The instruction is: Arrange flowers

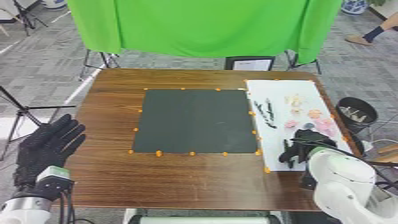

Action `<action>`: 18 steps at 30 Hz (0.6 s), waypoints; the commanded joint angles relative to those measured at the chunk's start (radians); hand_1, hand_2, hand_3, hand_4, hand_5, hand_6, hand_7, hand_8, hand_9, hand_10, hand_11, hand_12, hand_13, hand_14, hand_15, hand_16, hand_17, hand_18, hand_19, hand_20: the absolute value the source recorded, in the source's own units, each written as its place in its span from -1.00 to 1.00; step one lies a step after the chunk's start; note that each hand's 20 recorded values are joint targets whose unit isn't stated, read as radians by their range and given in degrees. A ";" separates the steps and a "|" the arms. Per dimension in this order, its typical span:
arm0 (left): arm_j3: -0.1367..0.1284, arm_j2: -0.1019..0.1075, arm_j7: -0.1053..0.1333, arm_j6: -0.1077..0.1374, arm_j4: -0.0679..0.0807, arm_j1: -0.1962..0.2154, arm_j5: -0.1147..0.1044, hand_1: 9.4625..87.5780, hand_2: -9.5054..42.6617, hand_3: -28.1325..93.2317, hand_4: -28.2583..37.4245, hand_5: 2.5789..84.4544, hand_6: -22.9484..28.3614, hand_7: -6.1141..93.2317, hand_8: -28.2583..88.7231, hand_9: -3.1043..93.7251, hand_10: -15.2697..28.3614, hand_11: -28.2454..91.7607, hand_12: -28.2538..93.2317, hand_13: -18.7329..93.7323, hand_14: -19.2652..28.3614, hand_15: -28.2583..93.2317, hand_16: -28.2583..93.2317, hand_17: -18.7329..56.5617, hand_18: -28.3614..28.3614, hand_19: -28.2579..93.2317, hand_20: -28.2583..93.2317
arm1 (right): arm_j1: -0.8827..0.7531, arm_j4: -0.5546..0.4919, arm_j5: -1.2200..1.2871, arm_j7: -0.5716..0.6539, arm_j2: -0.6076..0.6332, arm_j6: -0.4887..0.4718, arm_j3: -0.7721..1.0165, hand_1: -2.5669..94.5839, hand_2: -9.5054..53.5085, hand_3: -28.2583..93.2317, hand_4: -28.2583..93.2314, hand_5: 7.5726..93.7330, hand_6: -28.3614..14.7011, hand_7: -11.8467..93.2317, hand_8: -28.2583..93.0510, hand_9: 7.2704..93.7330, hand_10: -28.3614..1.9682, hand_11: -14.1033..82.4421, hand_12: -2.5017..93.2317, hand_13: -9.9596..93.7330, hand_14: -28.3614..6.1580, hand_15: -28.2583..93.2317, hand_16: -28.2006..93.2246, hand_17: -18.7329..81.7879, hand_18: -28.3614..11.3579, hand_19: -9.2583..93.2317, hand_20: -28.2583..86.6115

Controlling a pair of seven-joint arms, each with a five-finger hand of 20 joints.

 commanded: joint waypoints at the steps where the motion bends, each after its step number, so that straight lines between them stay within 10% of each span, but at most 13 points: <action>1: 0.000 -0.010 -0.004 -0.015 0.001 0.006 -0.019 -0.48 0.00 0.67 -0.92 0.20 0.25 -0.61 -0.65 -0.01 0.39 -0.18 -0.36 -0.10 0.48 0.03 -0.69 -0.64 0.57 0.17 -0.39 | -0.059 0.045 0.083 -0.019 -0.071 -0.006 -0.031 0.08 -1.00 0.52 -0.94 0.70 0.17 -0.44 -0.44 0.76 -0.09 -0.25 -0.45 0.58 -0.15 0.26 -0.09 0.10 -0.79 0.83 0.04; 9: 0.001 -0.011 0.007 -0.018 -0.002 0.016 -0.039 -0.48 0.01 0.67 -0.93 0.19 0.25 -0.62 -0.65 -0.02 0.39 -0.18 -0.36 -0.11 0.51 0.05 -0.68 -0.64 0.57 0.17 -0.39 | -0.074 0.018 0.106 -0.016 -0.076 -0.013 -0.003 0.25 -1.00 0.59 -0.95 0.74 0.22 -0.31 -0.33 0.90 0.13 -0.50 -0.04 0.61 0.00 0.18 0.09 0.12 -0.77 0.82 0.05; 18: -0.003 -0.011 0.001 -0.026 0.002 0.012 -0.060 -0.47 0.08 0.74 -0.80 0.24 0.27 -0.57 -0.65 -0.02 0.39 -0.18 -0.36 -0.11 0.52 0.09 -0.68 -0.64 0.58 0.17 -0.38 | -0.138 0.004 -0.012 -0.071 -0.036 0.304 -0.012 0.07 -1.00 0.76 -0.65 0.69 0.24 0.03 -0.37 1.00 0.39 -0.40 -0.20 0.95 0.40 -0.16 0.21 0.49 -0.55 0.85 -0.09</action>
